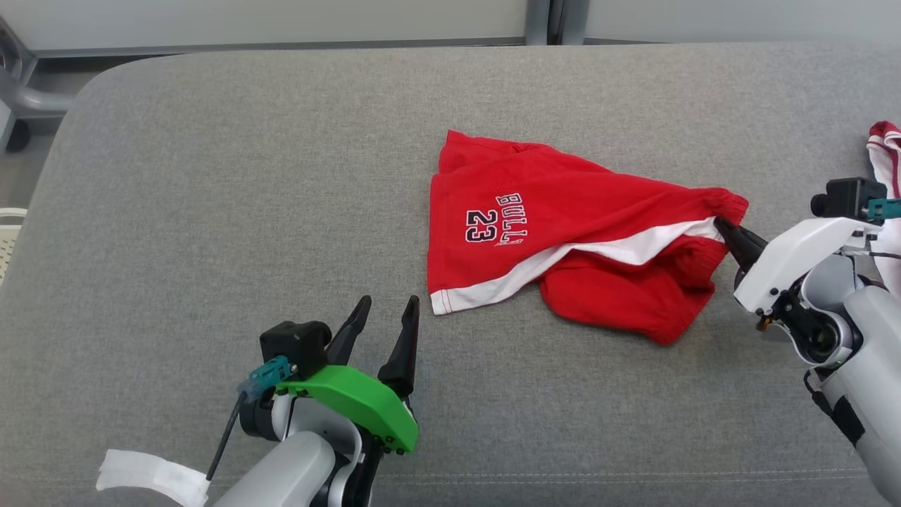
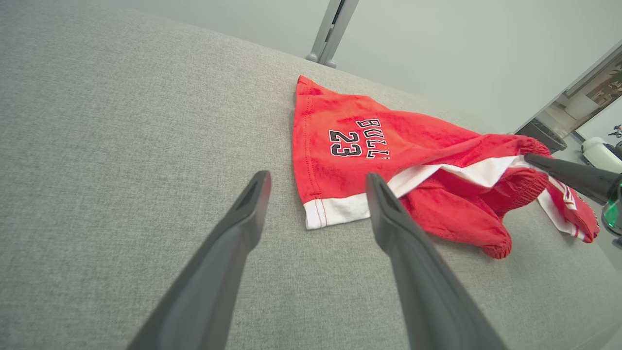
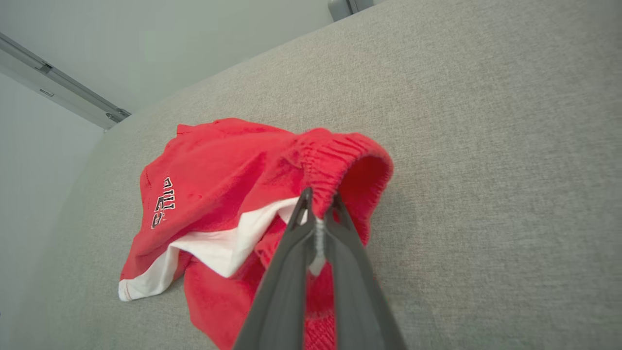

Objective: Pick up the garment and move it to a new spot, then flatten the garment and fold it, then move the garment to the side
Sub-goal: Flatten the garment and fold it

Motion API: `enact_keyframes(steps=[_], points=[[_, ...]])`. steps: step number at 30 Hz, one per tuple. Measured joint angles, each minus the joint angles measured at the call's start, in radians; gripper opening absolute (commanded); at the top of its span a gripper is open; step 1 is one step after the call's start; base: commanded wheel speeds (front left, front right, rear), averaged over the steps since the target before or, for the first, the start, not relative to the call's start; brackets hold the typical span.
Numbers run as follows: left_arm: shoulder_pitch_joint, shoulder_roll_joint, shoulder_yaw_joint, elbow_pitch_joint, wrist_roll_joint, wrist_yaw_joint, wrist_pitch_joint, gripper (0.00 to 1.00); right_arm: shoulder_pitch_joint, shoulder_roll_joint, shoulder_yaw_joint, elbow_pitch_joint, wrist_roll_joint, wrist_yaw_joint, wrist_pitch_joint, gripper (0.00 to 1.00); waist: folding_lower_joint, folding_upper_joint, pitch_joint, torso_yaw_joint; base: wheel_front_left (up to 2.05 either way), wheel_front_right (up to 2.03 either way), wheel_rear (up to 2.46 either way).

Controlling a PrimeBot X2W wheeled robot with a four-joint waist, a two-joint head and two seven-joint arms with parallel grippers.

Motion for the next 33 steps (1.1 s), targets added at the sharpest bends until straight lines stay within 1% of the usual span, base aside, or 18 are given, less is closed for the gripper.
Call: enact_keyframes(steps=[5, 13, 17, 18, 19, 20, 21, 24, 29, 33], points=[[-0.008, -0.006, -0.007, 0.009, 0.004, -0.006, 0.003, 1.00, -0.006, -0.050, 0.033, 0.030, 0.016, 0.000, 0.002, 0.00, 0.0000, 0.0000, 0.025, 0.009, 0.00, 0.00, 0.00], [-0.014, -0.008, -0.014, 0.019, 0.005, -0.008, 0.004, 1.00, -0.006, -0.118, 0.101, 0.027, 0.051, 0.000, -0.002, 0.00, 0.0000, 0.0000, 0.036, -0.001, 0.00, 0.00, 0.00], [-0.015, -0.009, -0.019, 0.023, 0.005, -0.011, 0.006, 1.00, -0.010, -0.135, 0.126, 0.024, 0.060, 0.000, -0.007, 0.00, 0.0000, 0.0000, 0.037, -0.009, 0.00, 0.00, 0.00], [-0.015, -0.009, -0.021, 0.025, 0.005, -0.014, 0.009, 1.00, -0.015, -0.141, 0.133, 0.023, 0.065, 0.000, -0.008, 0.12, 0.0000, 0.0000, 0.037, -0.013, 0.00, 0.00, 0.00], [-0.015, -0.011, -0.023, 0.028, 0.005, -0.015, 0.009, 1.00, -0.019, -0.146, 0.139, 0.021, 0.073, 0.000, -0.011, 0.44, 0.0000, 0.0000, 0.036, -0.016, 0.00, 0.00, 0.00], [-0.015, -0.012, -0.024, 0.031, 0.005, -0.016, 0.010, 1.00, -0.022, -0.149, 0.146, 0.019, 0.080, 0.000, -0.013, 0.87, 0.0000, 0.0000, 0.036, -0.020, 0.00, 0.00, 0.00], [-0.015, -0.012, -0.026, 0.036, 0.004, -0.017, 0.013, 1.00, -0.023, -0.150, 0.154, 0.016, 0.084, 0.000, -0.016, 1.00, 0.0000, 0.0000, 0.035, -0.025, 0.00, 0.00, 0.00], [-0.015, -0.016, -0.030, 0.053, 0.003, -0.023, 0.019, 1.00, -0.023, -0.160, 0.183, -0.007, 0.095, 0.000, -0.023, 1.00, 0.0000, 0.0000, 0.029, -0.040, 0.00, 0.00, 0.00], [-0.015, -0.028, -0.034, 0.087, -0.007, -0.032, 0.023, 1.00, 0.007, -0.217, 0.210, -0.065, 0.124, 0.000, -0.049, 1.00, 0.0000, 0.0000, 0.017, -0.070, 0.00, 0.00, 0.00], [-0.015, -0.036, -0.028, 0.117, -0.024, -0.040, 0.023, 1.00, 0.052, -0.245, 0.225, -0.108, 0.146, 0.000, -0.087, 1.00, 0.0000, 0.0001, 0.010, -0.101, 0.00, 0.00, 0.00]])
